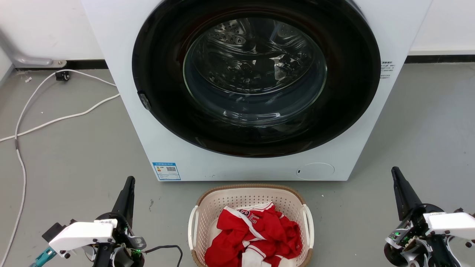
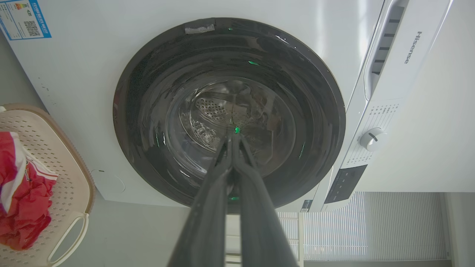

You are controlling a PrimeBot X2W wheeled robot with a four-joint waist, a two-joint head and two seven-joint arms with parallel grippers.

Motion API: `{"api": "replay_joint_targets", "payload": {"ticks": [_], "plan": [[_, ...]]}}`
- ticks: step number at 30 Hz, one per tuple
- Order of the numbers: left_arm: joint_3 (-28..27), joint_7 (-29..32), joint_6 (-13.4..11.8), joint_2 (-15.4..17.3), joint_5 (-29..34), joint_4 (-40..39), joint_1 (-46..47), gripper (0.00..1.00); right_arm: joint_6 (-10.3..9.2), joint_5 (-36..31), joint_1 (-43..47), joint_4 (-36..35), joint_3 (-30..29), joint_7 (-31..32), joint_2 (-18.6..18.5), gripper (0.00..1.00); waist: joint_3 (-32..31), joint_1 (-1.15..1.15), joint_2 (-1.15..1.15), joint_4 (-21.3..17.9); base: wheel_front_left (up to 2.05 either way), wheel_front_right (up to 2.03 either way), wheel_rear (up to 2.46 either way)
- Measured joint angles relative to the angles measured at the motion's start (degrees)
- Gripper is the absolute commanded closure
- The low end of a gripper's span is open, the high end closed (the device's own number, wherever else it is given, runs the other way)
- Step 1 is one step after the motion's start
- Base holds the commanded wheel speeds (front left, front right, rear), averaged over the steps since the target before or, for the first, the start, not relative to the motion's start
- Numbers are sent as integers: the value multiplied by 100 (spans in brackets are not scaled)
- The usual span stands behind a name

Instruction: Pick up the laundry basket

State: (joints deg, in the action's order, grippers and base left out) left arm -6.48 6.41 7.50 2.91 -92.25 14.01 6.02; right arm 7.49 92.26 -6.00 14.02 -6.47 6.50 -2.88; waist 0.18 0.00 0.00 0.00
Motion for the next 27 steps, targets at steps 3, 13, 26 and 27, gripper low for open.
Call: {"api": "replay_joint_targets", "payload": {"ticks": [3,13,26,27], "plan": [[0,0,-1,0,0,0,0,100,0,0,0,0,0,0,0,100,0,0,0,0,0,0,0],[0,0,0,0,0,0,0,100,0,1,0,0,0,0,0,100,0,0,0,0,0,0,0],[188,-144,-11,-23,-8,146,-174,0,-2,-10,196,98,71,-146,3,0,5,0,0,0,0,0,0],[224,-175,-11,-24,-4,136,-169,0,-2,-25,196,75,89,-168,3,0,6,0,0,0,0,0,0]]}}
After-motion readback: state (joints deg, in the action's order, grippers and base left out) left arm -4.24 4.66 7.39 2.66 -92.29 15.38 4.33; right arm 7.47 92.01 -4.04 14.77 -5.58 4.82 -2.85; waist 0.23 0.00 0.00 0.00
